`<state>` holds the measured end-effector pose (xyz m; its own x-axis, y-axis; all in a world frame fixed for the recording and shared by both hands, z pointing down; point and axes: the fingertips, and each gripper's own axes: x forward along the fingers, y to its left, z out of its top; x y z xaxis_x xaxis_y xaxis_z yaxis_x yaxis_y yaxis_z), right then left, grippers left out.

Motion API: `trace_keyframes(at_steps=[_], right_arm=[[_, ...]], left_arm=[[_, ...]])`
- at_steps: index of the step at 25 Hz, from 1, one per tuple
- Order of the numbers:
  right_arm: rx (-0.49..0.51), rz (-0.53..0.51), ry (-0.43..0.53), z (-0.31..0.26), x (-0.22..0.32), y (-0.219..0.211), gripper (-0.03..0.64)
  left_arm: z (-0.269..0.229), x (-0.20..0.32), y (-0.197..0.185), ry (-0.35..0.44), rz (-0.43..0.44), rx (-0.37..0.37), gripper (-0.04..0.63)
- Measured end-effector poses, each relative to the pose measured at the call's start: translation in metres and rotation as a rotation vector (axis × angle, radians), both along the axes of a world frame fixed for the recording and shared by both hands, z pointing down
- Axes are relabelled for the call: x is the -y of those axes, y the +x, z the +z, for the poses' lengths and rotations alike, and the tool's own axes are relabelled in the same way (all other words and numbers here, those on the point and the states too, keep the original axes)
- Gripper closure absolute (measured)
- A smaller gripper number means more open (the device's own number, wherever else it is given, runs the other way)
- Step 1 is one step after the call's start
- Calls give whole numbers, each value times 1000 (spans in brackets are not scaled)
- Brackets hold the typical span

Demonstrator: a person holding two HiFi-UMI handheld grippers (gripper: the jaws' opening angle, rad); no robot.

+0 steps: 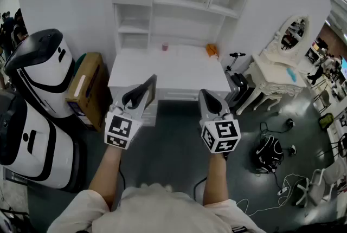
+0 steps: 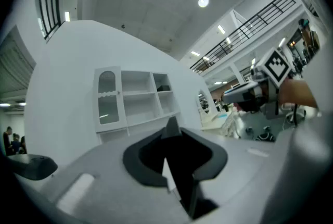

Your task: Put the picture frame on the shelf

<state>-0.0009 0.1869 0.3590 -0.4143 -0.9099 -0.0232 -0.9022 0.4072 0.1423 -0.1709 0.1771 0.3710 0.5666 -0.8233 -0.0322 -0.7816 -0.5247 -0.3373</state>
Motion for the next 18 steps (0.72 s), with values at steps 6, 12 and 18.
trace_keyframes(at_steps=[6, 12, 18], right_arm=[[125, 27, 5, -6, 2, 12, 611], [101, 1, -64, 6, 1, 17, 611], [93, 3, -49, -2, 4, 40, 611]], left_arm=[[-1, 4, 2, -7, 3, -3, 532], [3, 3, 19, -21, 19, -4, 532], [-2, 6, 41, -10, 12, 0, 532]])
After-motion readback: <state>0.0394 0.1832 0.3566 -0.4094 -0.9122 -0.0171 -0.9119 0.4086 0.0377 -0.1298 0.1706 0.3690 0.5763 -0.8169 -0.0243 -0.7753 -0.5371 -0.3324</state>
